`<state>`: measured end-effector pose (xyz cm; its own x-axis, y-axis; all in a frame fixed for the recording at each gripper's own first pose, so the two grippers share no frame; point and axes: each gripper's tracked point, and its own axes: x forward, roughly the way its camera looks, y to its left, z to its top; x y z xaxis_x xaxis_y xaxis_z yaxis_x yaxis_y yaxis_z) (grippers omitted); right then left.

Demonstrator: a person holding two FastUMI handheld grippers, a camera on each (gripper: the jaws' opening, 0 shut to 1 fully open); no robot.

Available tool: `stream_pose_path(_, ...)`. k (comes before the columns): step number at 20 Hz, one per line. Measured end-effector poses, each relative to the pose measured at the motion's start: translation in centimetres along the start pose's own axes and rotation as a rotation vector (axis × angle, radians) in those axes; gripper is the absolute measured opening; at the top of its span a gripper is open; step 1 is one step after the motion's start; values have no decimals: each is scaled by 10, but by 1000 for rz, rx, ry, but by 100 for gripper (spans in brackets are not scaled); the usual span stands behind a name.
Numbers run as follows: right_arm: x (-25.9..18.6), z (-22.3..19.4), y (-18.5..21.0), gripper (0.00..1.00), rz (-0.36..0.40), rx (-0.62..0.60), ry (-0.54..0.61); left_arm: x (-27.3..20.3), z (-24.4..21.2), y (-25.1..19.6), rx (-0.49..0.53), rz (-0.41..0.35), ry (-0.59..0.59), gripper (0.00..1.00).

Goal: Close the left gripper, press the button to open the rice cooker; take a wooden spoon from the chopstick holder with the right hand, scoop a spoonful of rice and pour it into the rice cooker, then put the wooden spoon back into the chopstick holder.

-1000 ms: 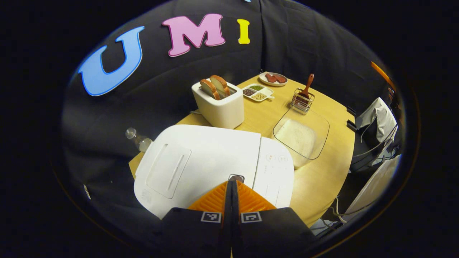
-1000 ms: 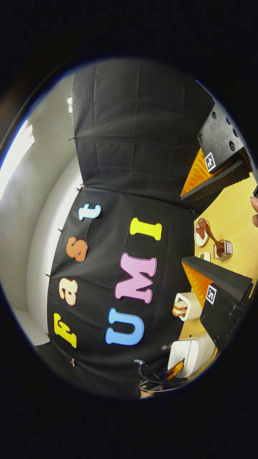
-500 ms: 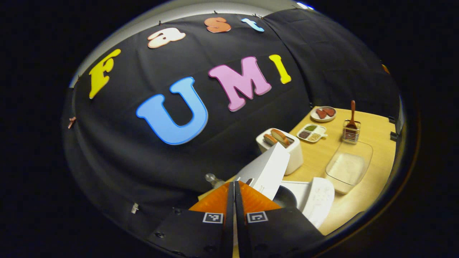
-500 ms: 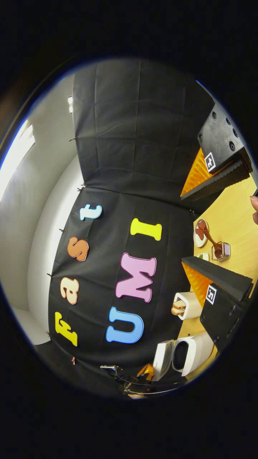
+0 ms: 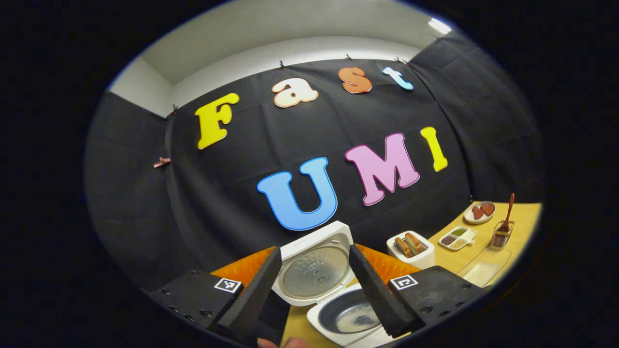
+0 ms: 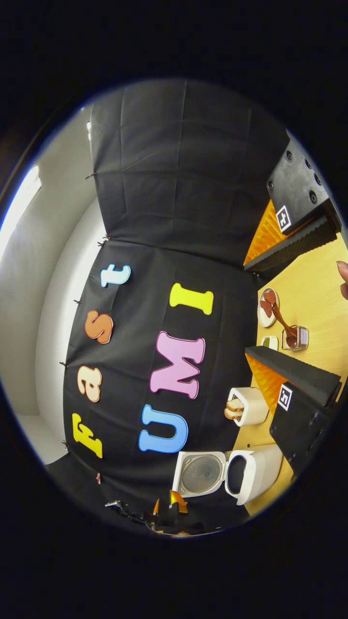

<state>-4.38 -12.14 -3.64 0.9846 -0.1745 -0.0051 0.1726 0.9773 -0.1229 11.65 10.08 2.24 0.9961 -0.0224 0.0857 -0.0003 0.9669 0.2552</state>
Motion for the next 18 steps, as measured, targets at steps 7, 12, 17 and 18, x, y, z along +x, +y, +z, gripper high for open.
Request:
stream_pose_path(7,53,-42,1,98,111,8,58,-61,43,-49,-178,41,-83,96)
stream_pose_path(12,89,-76,2,98,180,61,102,-82,46,-76,-227,68,-41,96)
stream_pose_path(17,121,-121,12,98,278,123,165,-101,32,-100,-276,85,14,96)
stream_pose_path(18,129,-133,12,98,287,137,182,-105,33,-106,-285,84,18,96)
